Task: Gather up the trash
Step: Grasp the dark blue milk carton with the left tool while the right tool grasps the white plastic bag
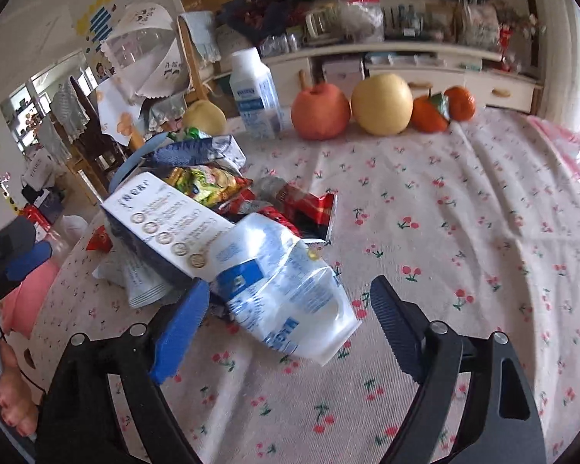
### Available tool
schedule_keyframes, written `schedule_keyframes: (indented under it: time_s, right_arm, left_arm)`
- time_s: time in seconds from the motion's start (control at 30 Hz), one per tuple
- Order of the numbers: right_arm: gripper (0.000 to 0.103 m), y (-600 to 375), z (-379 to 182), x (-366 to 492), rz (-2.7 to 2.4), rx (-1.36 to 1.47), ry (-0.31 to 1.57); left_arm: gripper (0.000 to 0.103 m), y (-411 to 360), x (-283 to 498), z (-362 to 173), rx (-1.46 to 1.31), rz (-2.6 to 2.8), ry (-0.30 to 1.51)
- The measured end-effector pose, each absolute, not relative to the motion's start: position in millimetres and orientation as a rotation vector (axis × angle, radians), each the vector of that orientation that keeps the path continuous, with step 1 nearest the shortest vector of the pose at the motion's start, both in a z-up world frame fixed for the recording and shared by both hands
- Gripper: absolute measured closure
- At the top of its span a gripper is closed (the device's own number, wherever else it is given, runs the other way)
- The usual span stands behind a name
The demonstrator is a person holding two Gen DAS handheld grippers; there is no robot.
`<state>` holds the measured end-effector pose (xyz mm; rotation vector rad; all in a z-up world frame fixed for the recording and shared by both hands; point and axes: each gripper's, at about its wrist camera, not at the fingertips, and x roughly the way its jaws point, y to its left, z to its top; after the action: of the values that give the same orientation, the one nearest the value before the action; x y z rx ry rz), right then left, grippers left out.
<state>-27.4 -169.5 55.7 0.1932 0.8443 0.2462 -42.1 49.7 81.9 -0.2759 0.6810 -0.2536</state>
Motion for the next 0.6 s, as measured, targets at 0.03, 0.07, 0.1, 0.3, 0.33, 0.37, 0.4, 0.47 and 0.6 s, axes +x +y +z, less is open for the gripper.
schedule_keyframes:
  time_s: [0.03,0.07,0.1,0.3,0.33,0.37,0.4,0.47,0.6]
  right_arm:
    - [0.018,-169.5,53.6,-24.2,0.257,0.195,0.854]
    - [0.016,-169.5,50.8,-21.2,0.267,0.194,0.865]
    - [0.014,-169.0,47.1,-17.5,0.277,0.189,0.877]
    - [0.014,-175.2,41.3,-10.1,0.315,0.226,0.901]
    - [0.014,-176.6,40.6,-8.9,0.317,0.236,0.906]
    - [0.014,-177.2,40.1,-8.9,0.321,0.242,0.909]
    - [0.014,-177.6,39.8,-9.0,0.324,0.246,0.911]
    - [0.014,-179.2,40.2,-7.6,0.325,0.249,0.915]
    - [0.014,-179.9,40.8,-10.1,0.317,0.240,0.919]
  left_arm:
    - [0.004,47.7,-37.9,81.4,-0.277,-0.255,0.682]
    - [0.004,44.3,-31.4,80.2,-0.279,-0.258,0.685]
    - [0.004,42.9,-27.9,79.6,-0.281,-0.260,0.689]
    - [0.022,31.7,4.5,63.1,-0.320,-0.259,0.757]
    - [0.028,29.7,8.6,61.5,-0.338,-0.264,0.766]
    - [0.031,27.3,11.1,59.2,-0.351,-0.272,0.775]
    - [0.032,23.3,12.9,56.7,-0.357,-0.280,0.784]
    - [0.038,18.7,13.9,53.0,-0.353,-0.279,0.793]
    - [0.056,13.2,13.9,48.6,-0.361,-0.275,0.803]
